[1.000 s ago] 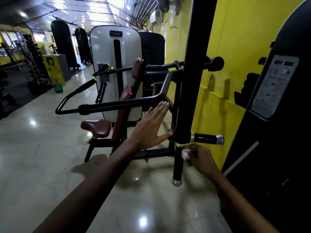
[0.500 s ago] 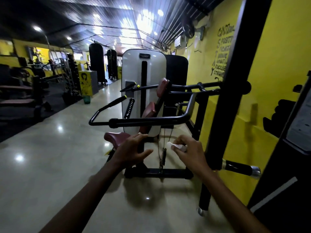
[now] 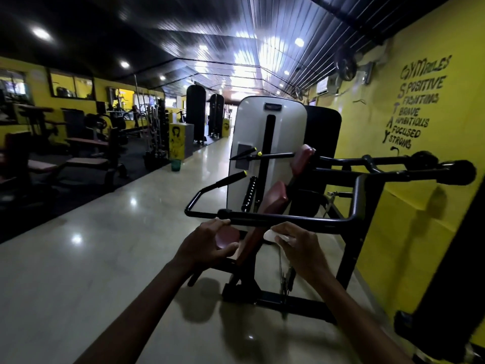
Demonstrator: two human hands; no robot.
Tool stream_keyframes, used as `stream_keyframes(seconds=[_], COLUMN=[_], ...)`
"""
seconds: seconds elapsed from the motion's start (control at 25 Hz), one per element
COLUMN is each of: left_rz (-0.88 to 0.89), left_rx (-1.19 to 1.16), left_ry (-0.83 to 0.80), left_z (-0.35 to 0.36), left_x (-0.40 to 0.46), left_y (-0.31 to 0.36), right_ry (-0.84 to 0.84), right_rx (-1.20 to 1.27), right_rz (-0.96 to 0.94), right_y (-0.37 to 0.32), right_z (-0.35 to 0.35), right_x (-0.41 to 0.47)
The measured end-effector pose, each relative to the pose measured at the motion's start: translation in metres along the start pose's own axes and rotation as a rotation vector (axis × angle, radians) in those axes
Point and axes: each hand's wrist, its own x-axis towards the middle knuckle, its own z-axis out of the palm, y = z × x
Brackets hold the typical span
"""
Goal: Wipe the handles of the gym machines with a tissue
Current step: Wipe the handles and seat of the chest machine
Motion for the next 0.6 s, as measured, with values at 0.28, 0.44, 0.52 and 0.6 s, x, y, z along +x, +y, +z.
stream_keyframes(seconds=[0.28, 0.44, 0.52, 0.6], left_rz=[0.031, 0.053, 0.056, 0.053], left_rx=[0.04, 0.039, 0.045, 0.032], left_ry=[-0.024, -0.075, -0.102, -0.117], left_z=[-0.016, -0.01, -0.003, 0.004], left_x=[0.069, 0.112, 0.132, 0.148], left_y=[-0.083, -0.127, -0.148, -0.165], right_ry=[-0.04, 0.009, 0.031, 0.041], right_rx=[-0.023, -0.028, -0.041, -0.061], right_rz=[0.03, 0.082, 0.114, 0.133], right_y=[0.008, 0.026, 0.036, 0.047], right_z=[0.07, 0.102, 0.116, 0.126], right_x=[0.079, 0.111, 0.124, 0.137])
